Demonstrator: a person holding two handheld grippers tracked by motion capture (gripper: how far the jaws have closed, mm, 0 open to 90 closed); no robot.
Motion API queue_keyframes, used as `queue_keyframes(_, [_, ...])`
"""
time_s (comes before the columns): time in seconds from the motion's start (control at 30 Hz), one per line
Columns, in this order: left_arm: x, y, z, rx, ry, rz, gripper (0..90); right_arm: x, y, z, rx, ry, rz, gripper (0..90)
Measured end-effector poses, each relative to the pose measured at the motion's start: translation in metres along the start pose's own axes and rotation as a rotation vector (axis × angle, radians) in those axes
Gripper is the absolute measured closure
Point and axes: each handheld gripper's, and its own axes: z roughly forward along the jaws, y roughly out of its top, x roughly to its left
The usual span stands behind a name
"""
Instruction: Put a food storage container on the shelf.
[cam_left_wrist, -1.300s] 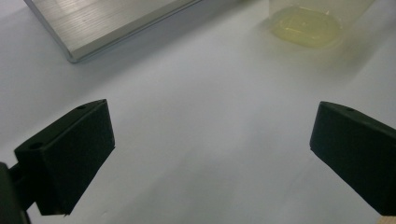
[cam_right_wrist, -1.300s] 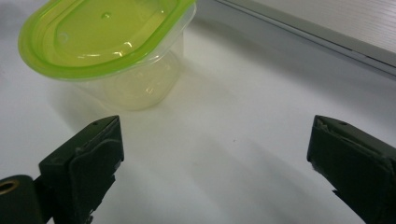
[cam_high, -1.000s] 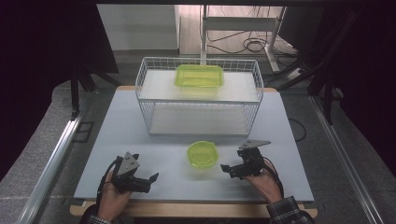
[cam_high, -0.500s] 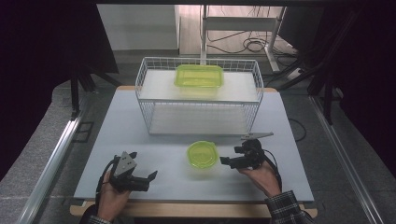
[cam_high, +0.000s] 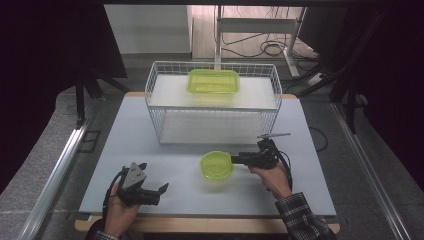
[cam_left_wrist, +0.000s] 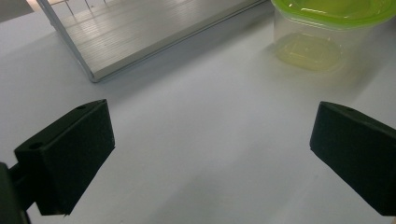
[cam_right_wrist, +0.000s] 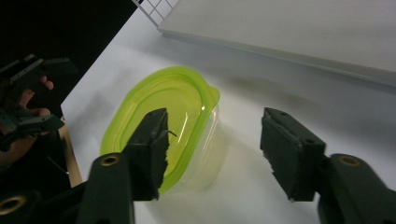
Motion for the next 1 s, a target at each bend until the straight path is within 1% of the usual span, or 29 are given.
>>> queue_keyframes(0.03, [0.0, 0.0, 0.0, 0.001, 0.0, 0.0, 0.0, -0.002, 0.002, 0.004, 0.009, 0.011, 0.012, 46.8])
queue_keyframes(0.1, [-0.001, 0.0, 0.0, 0.004, -0.002, -0.002, 0.0, -0.003, 0.003, 0.006, 0.016, 0.017, 0.02, 48.2])
queue_keyframes(0.13, [-0.001, 0.0, 0.0, 0.005, -0.003, 0.0, 0.0, -0.005, 0.004, 0.01, 0.029, 0.034, 0.038, 50.9])
queue_keyframes(0.2, [-0.001, 0.0, 0.0, 0.006, -0.003, 0.001, 0.0, -0.005, 0.003, 0.012, 0.035, 0.04, 0.045, 52.1])
queue_keyframes(0.23, [0.0, 0.0, 0.001, 0.007, -0.004, 0.001, 0.0, -0.006, 0.002, 0.015, 0.053, 0.05, 0.064, 55.0])
queue_keyframes(0.37, [-0.001, 0.0, 0.001, 0.01, -0.006, 0.006, 0.0, -0.006, -0.001, 0.017, 0.059, 0.085, 0.097, 61.5])
queue_keyframes(0.4, [-0.001, 0.0, 0.001, 0.01, -0.006, 0.006, 0.0, -0.006, -0.001, 0.017, 0.059, 0.085, 0.097, 61.5])
queue_keyframes(0.5, [-0.001, 0.0, 0.001, 0.014, -0.007, 0.009, 0.0, -0.005, -0.001, 0.02, 0.088, 0.123, 0.143, 67.0])
queue_keyframes(0.53, [-0.001, 0.0, 0.002, 0.014, -0.006, 0.01, 0.0, -0.007, -0.001, 0.022, 0.094, 0.137, 0.172, 72.8])
queue_keyframes(0.57, [-0.001, 0.0, 0.002, 0.014, -0.006, 0.01, 0.0, -0.008, -0.001, 0.021, 0.087, 0.151, 0.193, 77.1])
queue_keyframes(0.6, [-0.001, 0.0, 0.002, 0.014, -0.006, 0.01, 0.0, -0.008, -0.001, 0.021, 0.087, 0.151, 0.193, 77.1])
queue_keyframes(0.63, [-0.001, 0.0, 0.002, 0.014, -0.007, 0.01, 0.0, -0.009, -0.001, 0.02, 0.092, 0.149, 0.2, 80.0])
queue_keyframes(0.7, [-0.001, 0.0, 0.002, 0.016, -0.008, 0.009, 0.0, -0.008, -0.001, 0.019, 0.099, 0.146, 0.201, 80.5])
queue_keyframes(0.8, [-0.001, 0.0, 0.002, 0.017, -0.007, 0.012, 0.0, -0.006, -0.001, 0.018, 0.096, 0.141, 0.19, 80.7])
queue_keyframes(0.87, [-0.001, 0.0, 0.002, 0.016, -0.006, 0.012, 0.0, -0.004, 0.0, 0.016, 0.086, 0.149, 0.192, 80.8])
queue_keyframes(0.9, [-0.001, 0.0, 0.002, 0.015, -0.006, 0.01, 0.0, -0.001, 0.002, 0.012, 0.069, 0.157, 0.192, 80.8])
queue_keyframes(0.93, [-0.001, 0.0, 0.002, 0.014, -0.005, 0.009, 0.0, -0.001, 0.002, 0.012, 0.069, 0.157, 0.192, 80.8])
queue_keyframes(1.0, [-0.001, 0.0, 0.002, 0.016, -0.006, 0.009, 0.0, 0.004, 0.007, 0.006, 0.052, 0.158, 0.175, 80.7])
